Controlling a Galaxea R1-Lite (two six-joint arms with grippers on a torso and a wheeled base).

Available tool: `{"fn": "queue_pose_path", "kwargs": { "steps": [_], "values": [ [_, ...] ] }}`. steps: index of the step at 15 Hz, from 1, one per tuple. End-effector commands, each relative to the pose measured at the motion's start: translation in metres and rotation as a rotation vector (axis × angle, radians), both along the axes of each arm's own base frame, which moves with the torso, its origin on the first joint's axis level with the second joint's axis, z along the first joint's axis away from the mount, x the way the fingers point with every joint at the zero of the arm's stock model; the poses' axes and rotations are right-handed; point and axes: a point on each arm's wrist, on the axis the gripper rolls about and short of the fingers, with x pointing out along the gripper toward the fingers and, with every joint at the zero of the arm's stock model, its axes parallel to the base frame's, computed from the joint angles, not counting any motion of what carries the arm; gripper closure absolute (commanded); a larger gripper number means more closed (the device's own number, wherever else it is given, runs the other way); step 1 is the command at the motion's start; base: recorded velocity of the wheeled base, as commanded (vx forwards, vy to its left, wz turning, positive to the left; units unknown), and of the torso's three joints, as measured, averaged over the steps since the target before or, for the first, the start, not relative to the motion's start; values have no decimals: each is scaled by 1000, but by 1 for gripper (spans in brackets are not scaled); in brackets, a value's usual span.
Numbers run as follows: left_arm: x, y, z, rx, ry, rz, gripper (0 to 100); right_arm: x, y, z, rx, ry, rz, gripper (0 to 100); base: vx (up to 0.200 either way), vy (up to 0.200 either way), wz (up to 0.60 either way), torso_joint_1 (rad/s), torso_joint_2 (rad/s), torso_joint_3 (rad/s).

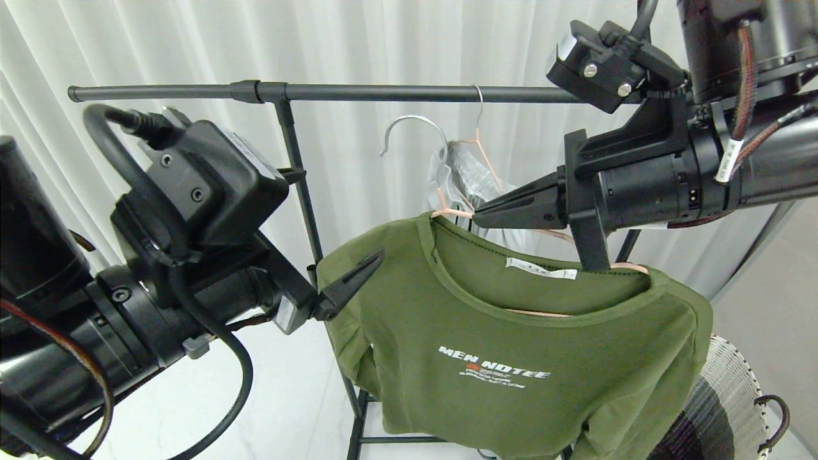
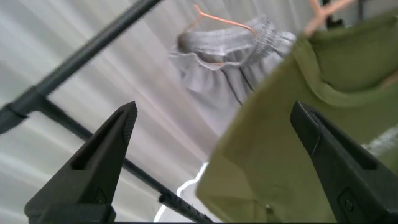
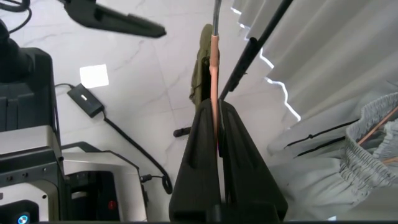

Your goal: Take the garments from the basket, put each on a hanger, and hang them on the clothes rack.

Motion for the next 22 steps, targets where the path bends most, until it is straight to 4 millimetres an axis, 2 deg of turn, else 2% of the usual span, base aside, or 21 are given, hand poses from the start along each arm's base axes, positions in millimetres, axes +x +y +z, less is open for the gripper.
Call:
{"fn": "queue_pose_path", "kwargs": {
  "steps": [1, 3, 4, 7, 10, 11, 22],
  "values": [
    [2, -3, -10, 24, 33, -71, 0, -5, -2, 3, 8, -10, 8, 100, 0, 0, 0, 0, 0, 0],
    [7, -3, -15, 34, 50, -108, 0, -7, -1, 4, 9, -11, 17, 100, 0, 0, 0, 0, 0, 0],
    [18, -3, -19, 41, 70, -106, 0, -11, 0, 6, 16, -17, 31, 100, 0, 0, 0, 0, 0, 0],
    [36, 4, -21, 34, 71, -143, 0, -20, 1, 9, 24, -26, 58, 100, 0, 0, 0, 0, 0, 0],
    [40, 2, -22, 31, 69, -162, 0, -27, 5, 10, 24, -26, 89, 100, 0, 0, 0, 0, 0, 0],
    [39, 2, -22, 31, 67, -165, 100, -28, 6, 10, 25, -27, 95, 100, 0, 0, 0, 0, 0, 0],
    [38, 2, -23, 33, 70, -179, 100, -32, 6, 13, 37, -40, 95, 100, 0, 0, 0, 0, 0, 0]
  ]
}}
